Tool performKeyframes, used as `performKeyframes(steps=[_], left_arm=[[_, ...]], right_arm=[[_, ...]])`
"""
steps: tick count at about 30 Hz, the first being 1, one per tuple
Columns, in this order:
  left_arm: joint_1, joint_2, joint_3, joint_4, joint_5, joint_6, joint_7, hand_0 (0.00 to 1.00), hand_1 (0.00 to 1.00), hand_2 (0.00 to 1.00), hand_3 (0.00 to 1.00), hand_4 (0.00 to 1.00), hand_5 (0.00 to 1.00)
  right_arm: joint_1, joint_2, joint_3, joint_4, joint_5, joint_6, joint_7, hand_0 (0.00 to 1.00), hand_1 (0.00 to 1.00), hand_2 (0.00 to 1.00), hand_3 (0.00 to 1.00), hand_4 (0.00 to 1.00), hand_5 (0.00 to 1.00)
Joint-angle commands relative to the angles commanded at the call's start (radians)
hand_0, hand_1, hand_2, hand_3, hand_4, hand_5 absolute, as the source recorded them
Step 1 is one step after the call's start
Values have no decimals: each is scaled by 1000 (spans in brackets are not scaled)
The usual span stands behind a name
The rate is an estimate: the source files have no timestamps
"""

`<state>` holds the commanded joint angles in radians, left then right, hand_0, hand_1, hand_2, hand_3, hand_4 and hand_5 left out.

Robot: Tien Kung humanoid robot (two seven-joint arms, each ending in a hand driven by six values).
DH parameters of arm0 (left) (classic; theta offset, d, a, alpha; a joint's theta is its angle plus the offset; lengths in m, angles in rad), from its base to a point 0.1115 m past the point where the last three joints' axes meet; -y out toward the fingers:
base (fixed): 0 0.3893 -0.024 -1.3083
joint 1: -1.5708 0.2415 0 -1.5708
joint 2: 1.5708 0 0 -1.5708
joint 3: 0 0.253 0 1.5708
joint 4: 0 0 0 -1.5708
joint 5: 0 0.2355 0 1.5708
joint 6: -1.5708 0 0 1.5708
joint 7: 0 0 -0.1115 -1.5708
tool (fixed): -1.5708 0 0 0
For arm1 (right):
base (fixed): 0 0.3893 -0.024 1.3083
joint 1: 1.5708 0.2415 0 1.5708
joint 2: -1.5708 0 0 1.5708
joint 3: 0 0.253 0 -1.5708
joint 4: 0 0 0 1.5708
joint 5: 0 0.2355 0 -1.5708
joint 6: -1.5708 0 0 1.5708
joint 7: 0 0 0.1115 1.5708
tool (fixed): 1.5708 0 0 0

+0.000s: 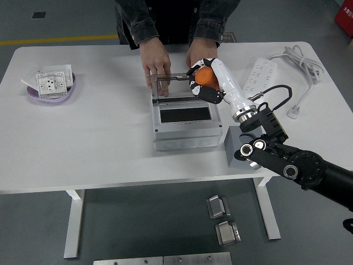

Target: Pick up the cylinder from the cube,place it in the box,flap close box

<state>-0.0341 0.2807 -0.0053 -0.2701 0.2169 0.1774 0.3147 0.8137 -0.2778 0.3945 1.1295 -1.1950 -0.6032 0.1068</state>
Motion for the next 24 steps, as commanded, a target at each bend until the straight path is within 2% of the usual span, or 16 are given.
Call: performKeyframes(steps=[3, 4, 15, 24], left_arm=[[1, 1, 4, 0, -2, 0, 0, 687, 669, 580, 634, 547, 367], [1, 2, 4, 0, -2, 0, 1, 686, 669, 580, 634, 545, 367], [-5, 8, 5, 0, -2, -1, 1, 686, 669, 580, 634, 544, 367], [-12, 8, 5, 0, 3, -1, 1, 687, 670, 582, 634, 541, 368]], right_arm=[[45, 18, -62, -32, -17, 19, -19, 2, 101, 230, 209, 2, 2], [59, 25, -86, -46, -19, 28, -24, 2, 133, 225, 213, 2, 2], [156, 90, -290, -194, -5, 101, -42, 2, 136, 225, 213, 2, 2], [203, 114, -357, -269, 18, 142, -25, 2, 145, 230, 204, 2, 2]])
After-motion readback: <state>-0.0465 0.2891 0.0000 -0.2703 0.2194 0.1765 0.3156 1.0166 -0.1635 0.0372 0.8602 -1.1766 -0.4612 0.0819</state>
